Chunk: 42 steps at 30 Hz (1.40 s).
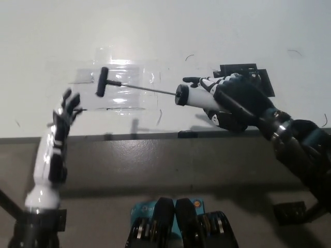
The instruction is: The robot uses right hand to pick up a small white air pumper and uses its left hand to compress it, and then puts it on the desk
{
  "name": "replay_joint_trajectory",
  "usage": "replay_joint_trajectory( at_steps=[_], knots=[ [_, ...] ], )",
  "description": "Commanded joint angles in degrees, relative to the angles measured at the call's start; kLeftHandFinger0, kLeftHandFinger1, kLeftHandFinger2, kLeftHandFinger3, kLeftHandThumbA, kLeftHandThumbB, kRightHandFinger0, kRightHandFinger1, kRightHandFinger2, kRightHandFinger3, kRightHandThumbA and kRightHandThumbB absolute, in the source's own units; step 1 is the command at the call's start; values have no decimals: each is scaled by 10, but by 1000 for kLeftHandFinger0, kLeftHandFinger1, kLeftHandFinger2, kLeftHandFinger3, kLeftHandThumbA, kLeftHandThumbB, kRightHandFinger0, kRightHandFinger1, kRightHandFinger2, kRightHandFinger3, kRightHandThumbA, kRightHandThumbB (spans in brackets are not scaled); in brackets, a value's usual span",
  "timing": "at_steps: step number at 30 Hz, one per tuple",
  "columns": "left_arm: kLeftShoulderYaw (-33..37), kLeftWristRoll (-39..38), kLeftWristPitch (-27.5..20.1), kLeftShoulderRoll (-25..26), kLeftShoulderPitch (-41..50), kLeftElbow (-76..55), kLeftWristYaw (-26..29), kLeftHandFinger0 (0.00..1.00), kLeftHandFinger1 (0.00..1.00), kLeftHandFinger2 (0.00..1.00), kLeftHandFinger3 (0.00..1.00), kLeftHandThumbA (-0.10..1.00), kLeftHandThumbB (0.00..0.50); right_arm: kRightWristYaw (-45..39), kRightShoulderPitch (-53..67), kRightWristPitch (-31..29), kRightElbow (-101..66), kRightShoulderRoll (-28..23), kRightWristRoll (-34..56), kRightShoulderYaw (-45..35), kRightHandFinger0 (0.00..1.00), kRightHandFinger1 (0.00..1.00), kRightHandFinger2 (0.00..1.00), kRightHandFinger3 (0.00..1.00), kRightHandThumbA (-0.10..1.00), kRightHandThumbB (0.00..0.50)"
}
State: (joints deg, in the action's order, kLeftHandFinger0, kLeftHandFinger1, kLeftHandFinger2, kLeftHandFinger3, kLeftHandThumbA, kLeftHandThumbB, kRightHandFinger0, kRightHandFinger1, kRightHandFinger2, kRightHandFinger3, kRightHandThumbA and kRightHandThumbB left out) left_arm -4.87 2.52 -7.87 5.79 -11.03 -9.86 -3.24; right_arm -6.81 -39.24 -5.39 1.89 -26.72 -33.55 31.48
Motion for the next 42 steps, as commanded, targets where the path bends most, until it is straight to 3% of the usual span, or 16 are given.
replay_joint_trajectory(
  at_steps=[1,3,6,7,12,18,25,35,42],
  knots=[
    [-15,-3,34,0,-70,-49,26,1000,1000,1000,1000,1000,147,-131,-22,62,-147,-48,48,-44,51,525,763,886,-100,191],
    [-12,-13,46,-7,-74,-49,19,1000,1000,1000,1000,1000,179,-143,-18,65,-158,-48,47,-45,37,503,747,856,-100,197],
    [-5,-31,58,-16,-77,-53,10,1000,1000,1000,1000,1000,166,-156,-14,61,-171,-47,43,-49,18,485,747,867,-100,195],
    [-2,-31,63,-19,-76,-56,8,1000,1000,1000,1000,1000,192,-164,-12,63,-178,-47,44,-49,19,489,754,877,-100,184],
    [6,-25,76,-30,-71,-77,8,1000,1000,1000,1000,1000,205,-197,-2,82,-198,-41,38,-59,5,482,742,871,-100,172],
    [27,-15,57,-42,-62,-102,5,1000,1000,1000,1000,1000,201,-206,8,77,-193,-26,34,-66,2,490,770,937,-100,180],
    [49,-10,58,-54,-43,-147,5,1000,1000,1000,1000,1000,229,-214,11,70,-188,-16,33,-75,0,481,747,898,-100,168],
    [63,-11,70,-57,-33,-176,2,1000,1000,1000,1000,1000,225,-224,13,64,-183,-12,27,-73,18,486,765,905,-100,189],
    [70,-6,70,-61,-27,-178,2,1000,1000,1000,1000,1000,223,-222,4,50,-174,3,24,-68,18,488,770,905,-100,162]
  ],
)
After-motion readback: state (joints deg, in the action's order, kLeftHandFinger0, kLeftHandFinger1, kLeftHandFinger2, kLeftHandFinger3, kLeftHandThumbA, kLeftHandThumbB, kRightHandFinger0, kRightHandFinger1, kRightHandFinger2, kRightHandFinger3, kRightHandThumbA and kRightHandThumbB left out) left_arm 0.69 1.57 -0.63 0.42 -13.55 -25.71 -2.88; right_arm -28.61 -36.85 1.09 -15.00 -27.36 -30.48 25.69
